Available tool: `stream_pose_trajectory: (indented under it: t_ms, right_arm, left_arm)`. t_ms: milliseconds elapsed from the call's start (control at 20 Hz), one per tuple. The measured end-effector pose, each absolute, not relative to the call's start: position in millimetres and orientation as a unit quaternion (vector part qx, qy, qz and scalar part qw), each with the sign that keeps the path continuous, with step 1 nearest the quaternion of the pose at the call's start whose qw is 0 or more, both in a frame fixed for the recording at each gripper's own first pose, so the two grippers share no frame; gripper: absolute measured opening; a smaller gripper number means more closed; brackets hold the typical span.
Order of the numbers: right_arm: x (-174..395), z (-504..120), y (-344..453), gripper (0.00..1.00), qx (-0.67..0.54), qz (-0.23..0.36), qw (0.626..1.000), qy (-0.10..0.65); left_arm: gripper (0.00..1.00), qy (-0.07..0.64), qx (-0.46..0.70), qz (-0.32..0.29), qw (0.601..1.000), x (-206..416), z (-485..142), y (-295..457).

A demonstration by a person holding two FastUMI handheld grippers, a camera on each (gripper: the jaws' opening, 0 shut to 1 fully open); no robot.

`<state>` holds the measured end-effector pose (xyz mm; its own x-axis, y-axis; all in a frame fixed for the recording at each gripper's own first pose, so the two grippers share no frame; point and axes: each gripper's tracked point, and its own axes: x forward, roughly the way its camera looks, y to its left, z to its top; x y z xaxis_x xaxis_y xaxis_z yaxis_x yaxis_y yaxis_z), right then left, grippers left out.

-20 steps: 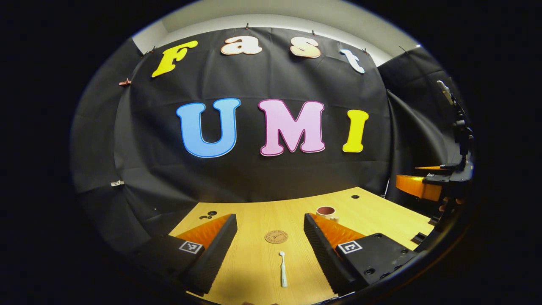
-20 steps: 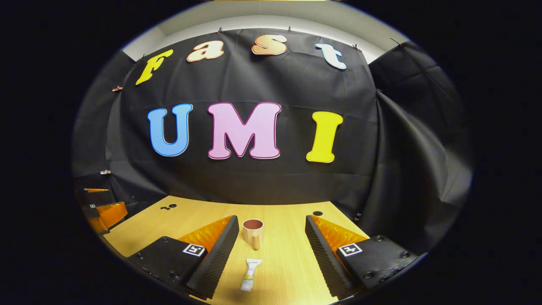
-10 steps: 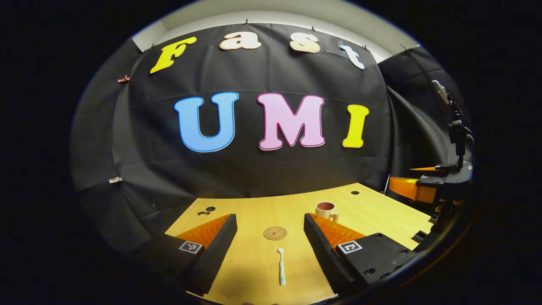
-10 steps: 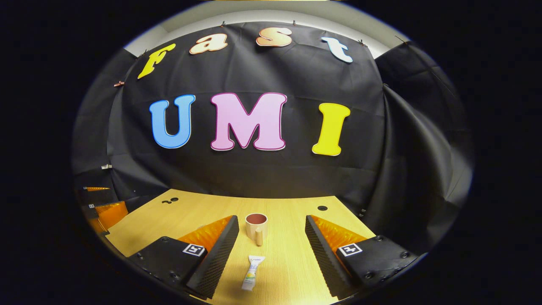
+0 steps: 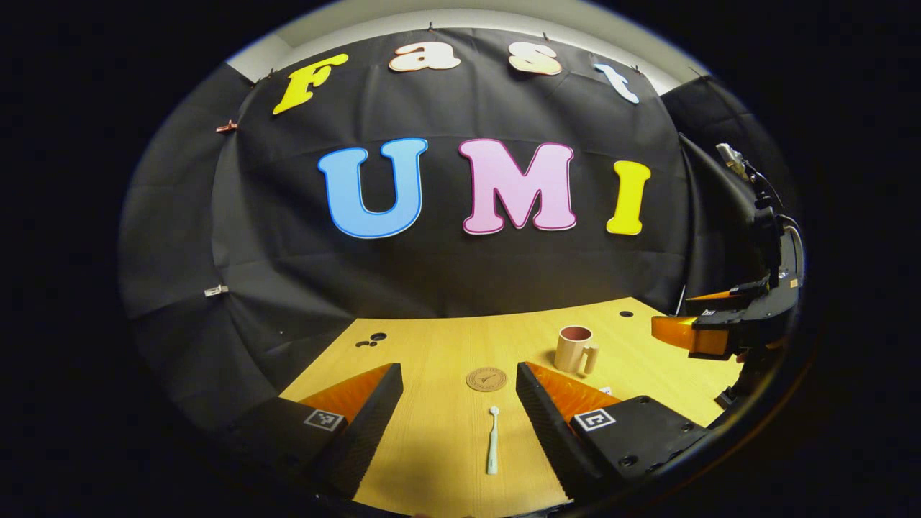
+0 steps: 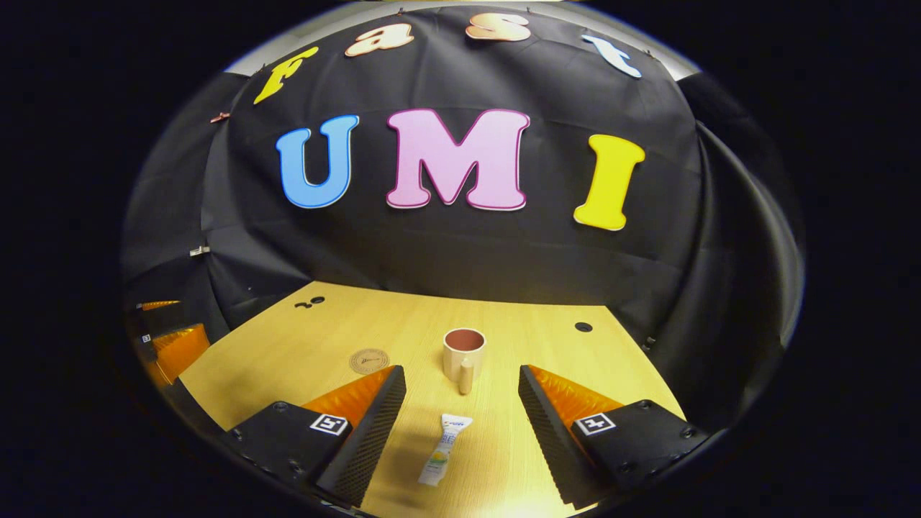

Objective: Put the toothbrush and toothpaste on the desktop into the cup, then pick up the cup and place it on the coaster on the desktop.

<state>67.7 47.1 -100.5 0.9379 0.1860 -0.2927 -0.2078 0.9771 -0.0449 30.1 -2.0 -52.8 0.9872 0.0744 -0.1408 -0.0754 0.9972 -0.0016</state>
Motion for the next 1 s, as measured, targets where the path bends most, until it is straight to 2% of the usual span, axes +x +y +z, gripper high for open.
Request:
stream_pose_trajectory:
  t_ms: [400, 1000]
  right_arm:
    - [93.7, -176.7, 58.5, 0.98, -0.037, 0.150, 0.954, 0.259]
    - [109.1, -312.2, 53.2, 0.99, -0.043, 0.137, 0.888, 0.438]
  left_arm:
    - [1.00, 0.123, -0.015, 0.088, 0.988, 34.4, -85.6, 1.0]
    - [1.00, 0.201, 0.005, 0.140, 0.969, 24.9, -123.5, -1.2]
